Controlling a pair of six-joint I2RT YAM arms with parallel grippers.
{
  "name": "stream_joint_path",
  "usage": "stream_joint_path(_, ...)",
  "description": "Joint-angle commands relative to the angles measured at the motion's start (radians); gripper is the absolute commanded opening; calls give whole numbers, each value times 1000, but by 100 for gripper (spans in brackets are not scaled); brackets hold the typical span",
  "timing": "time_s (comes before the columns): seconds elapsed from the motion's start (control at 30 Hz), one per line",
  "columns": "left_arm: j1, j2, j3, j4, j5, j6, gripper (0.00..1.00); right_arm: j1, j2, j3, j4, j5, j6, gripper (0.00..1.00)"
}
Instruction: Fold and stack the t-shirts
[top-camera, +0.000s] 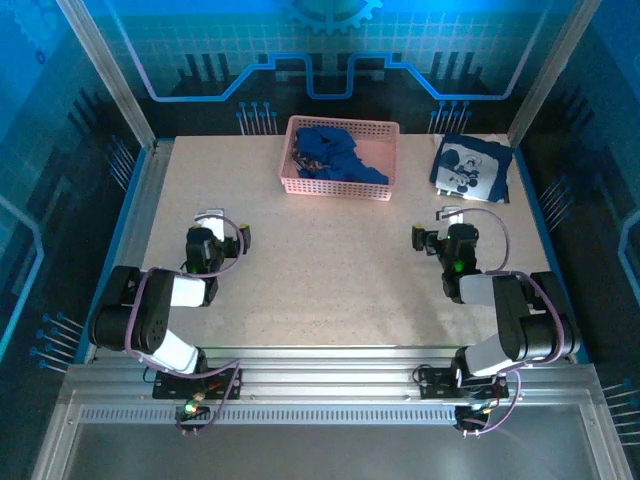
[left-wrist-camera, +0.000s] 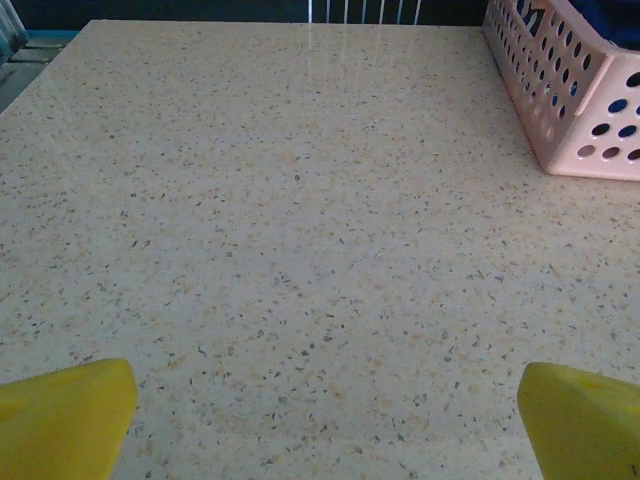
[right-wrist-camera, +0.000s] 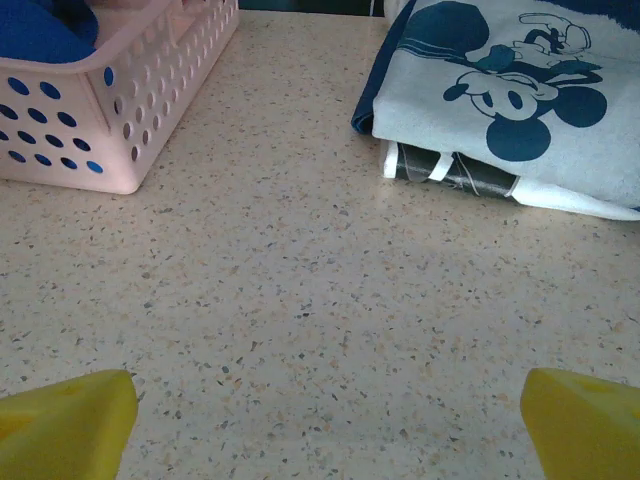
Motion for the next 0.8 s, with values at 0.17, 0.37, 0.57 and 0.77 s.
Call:
stream_joint_path(0.17, -5, 13, 26, 37, 3, -14, 99, 14, 13, 25, 36, -2, -12, 100)
stream_joint_path(0.37, -3, 13, 27, 35, 5, -15, 99, 13, 13, 24, 36, -2, -11, 100)
stream_joint_path(0.57, -1, 13, 29, 33, 8, -18, 99, 14, 13, 25, 36, -2, -12, 100)
stream_joint_path(0.77, 11, 11, 32, 24, 23, -25, 99, 12, 13, 26, 35, -5, -9, 100)
